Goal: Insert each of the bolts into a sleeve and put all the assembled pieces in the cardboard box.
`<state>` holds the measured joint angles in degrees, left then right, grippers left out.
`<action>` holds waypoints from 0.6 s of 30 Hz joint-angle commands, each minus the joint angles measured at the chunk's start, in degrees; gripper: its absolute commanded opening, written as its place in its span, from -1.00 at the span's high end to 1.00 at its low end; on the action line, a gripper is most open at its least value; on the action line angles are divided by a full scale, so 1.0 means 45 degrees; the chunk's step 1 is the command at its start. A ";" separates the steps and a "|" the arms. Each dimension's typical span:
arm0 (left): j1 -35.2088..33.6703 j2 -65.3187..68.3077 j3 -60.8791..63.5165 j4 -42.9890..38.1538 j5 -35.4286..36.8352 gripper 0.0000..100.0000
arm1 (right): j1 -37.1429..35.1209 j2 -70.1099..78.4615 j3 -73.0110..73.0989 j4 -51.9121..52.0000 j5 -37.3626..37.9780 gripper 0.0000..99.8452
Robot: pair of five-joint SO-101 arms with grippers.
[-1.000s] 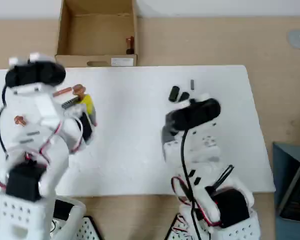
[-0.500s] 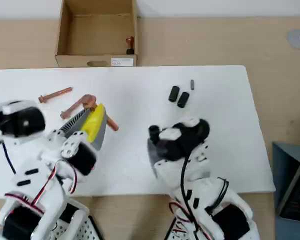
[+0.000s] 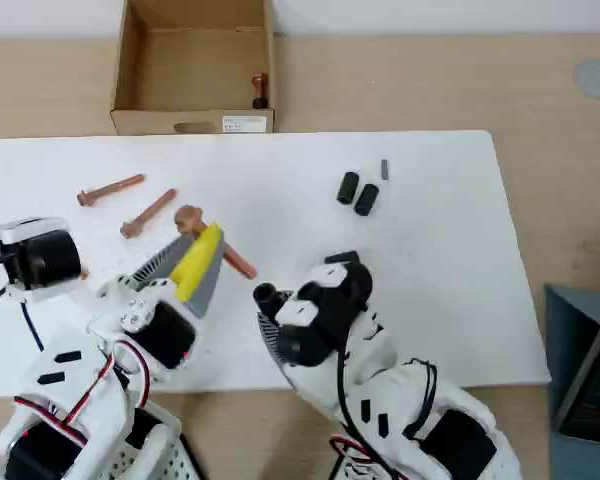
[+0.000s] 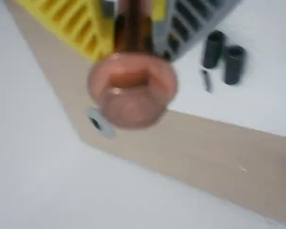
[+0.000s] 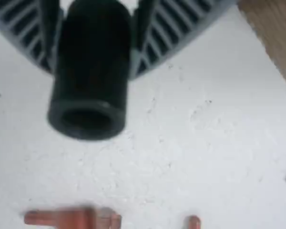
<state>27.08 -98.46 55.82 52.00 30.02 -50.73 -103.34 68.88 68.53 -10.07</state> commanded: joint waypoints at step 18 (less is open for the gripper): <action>0.1133 -0.0049 0.0508 0.1016 0.0020 1.00 | -0.0088 -0.0225 -0.0029 -0.0977 0.1641 0.98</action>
<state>30.68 -98.64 57.41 56.57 30.02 -50.73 -103.34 68.88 66.15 -3.30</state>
